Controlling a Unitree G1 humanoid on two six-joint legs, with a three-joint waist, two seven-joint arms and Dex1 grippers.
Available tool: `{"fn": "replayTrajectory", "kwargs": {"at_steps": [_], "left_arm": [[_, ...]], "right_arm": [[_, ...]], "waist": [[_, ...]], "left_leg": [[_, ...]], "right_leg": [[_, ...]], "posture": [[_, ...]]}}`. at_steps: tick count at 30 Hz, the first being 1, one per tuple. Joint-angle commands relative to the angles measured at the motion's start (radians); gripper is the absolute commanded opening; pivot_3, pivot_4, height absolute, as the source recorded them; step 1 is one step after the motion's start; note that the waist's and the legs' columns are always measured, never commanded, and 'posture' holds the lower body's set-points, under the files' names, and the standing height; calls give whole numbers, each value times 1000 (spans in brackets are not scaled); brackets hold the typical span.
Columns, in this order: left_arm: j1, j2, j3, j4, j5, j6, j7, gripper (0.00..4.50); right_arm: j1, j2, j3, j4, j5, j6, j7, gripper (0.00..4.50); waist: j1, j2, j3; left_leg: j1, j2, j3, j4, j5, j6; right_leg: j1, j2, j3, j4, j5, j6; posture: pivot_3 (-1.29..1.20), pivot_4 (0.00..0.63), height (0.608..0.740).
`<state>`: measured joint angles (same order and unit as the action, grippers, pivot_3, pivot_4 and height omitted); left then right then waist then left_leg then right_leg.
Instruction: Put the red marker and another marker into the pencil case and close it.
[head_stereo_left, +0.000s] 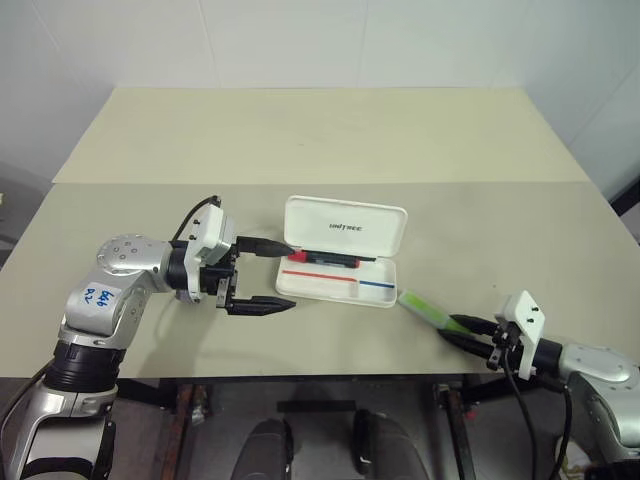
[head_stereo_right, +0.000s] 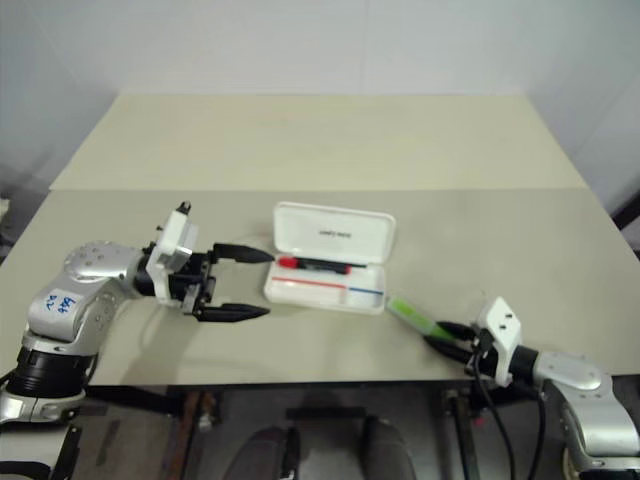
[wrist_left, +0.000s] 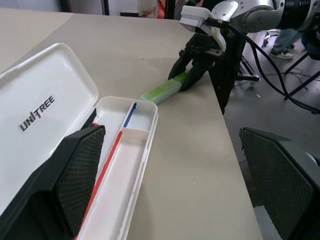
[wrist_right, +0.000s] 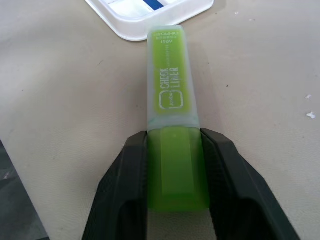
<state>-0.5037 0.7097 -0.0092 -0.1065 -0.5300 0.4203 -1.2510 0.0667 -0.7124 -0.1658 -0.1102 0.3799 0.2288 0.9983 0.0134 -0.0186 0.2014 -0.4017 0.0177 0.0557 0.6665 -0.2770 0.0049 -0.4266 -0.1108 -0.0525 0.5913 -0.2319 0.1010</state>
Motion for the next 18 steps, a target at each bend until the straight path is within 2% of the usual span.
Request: {"fn": "replayTrajectory", "kwargs": {"at_steps": [1,10,14,18], "left_arm": [[-10,11,23,-11,0,-25,-4,4500],[1,11,29,5,12,-46,8,4500],[9,15,37,5,13,-52,15,4500],[25,26,48,3,16,-58,16,4500]], "right_arm": [[-20,-2,20,-5,-13,-21,8,1117],[-176,-121,-52,-11,15,-11,56,1117],[-260,-143,-34,-50,42,34,62,1117],[-347,-119,34,-109,53,82,62,1117]], "waist": [[-5,0,0],[-11,0,0],[-10,0,0],[-13,0,0]], "left_leg": [[0,0,0,0,0,0],[0,0,1,0,1,-1],[0,0,1,-1,0,-1],[0,0,1,-1,0,-1]], "right_leg": [[0,0,0,0,0,0],[-1,0,1,0,1,0],[-1,0,0,0,1,0],[-1,0,1,0,1,0]], "posture": [[0,150,740],[0,150,740],[0,150,740],[0,150,740]]}}
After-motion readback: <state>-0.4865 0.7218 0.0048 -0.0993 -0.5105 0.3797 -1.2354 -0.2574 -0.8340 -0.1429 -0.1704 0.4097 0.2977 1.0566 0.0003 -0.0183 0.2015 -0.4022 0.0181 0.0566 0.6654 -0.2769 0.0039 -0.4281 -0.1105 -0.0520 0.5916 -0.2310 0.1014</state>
